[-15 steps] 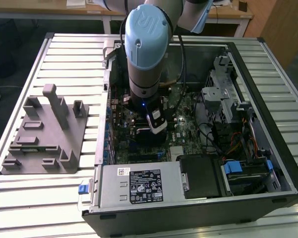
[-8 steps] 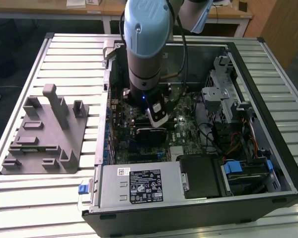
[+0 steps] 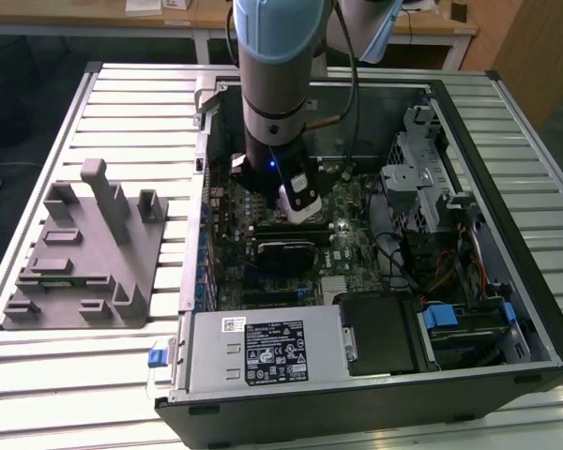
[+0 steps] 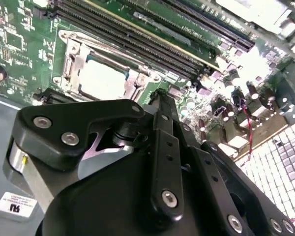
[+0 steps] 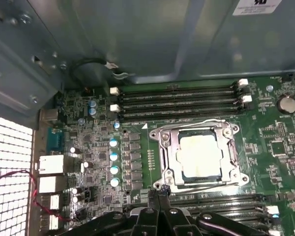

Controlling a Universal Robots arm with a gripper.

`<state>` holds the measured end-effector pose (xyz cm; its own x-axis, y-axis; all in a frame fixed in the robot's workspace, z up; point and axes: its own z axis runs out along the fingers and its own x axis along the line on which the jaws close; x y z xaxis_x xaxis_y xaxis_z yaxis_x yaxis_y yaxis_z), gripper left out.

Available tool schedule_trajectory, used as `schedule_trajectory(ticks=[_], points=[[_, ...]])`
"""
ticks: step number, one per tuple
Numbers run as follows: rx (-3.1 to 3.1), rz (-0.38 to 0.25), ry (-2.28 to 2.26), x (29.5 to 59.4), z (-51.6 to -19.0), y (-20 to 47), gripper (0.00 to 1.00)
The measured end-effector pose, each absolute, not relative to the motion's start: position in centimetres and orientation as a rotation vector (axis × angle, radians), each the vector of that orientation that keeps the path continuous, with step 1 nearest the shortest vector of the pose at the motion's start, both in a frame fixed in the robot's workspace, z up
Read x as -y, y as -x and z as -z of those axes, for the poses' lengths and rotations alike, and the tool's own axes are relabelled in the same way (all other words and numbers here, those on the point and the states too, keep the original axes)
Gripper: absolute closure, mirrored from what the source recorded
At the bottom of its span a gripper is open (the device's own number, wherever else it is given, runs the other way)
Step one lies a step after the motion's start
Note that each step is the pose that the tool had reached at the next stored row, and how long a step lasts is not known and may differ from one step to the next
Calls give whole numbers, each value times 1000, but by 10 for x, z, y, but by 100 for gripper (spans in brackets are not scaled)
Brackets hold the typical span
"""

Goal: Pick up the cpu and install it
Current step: 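Install the second cpu locking lever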

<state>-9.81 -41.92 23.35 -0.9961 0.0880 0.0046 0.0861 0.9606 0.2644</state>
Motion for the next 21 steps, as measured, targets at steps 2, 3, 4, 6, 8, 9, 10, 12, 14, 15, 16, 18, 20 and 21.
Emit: schedule_trajectory(ticks=[2,3,4,6,8,9,10,12,14,15,16,18,20,21], points=[[-3104,-399,-145,416,-233,96,89],[-3104,-397,-146,415,-233,94,89],[-3104,-396,-147,415,-233,92,89],[-3104,-395,-149,413,-233,87,89],[-3105,-395,-150,412,-232,81,89],[-3105,-395,-150,412,-232,79,89],[-3105,-394,-151,411,-232,76,89],[-3106,-384,-152,411,-232,71,89],[-3108,-362,-152,410,-231,67,89],[-3109,-349,-153,410,-231,66,89],[-3110,-336,-153,409,-231,64,89],[-3111,-313,-153,407,-231,61,89],[-3113,-292,-153,405,-230,58,89],[-3113,-284,-153,404,-230,57,89]])
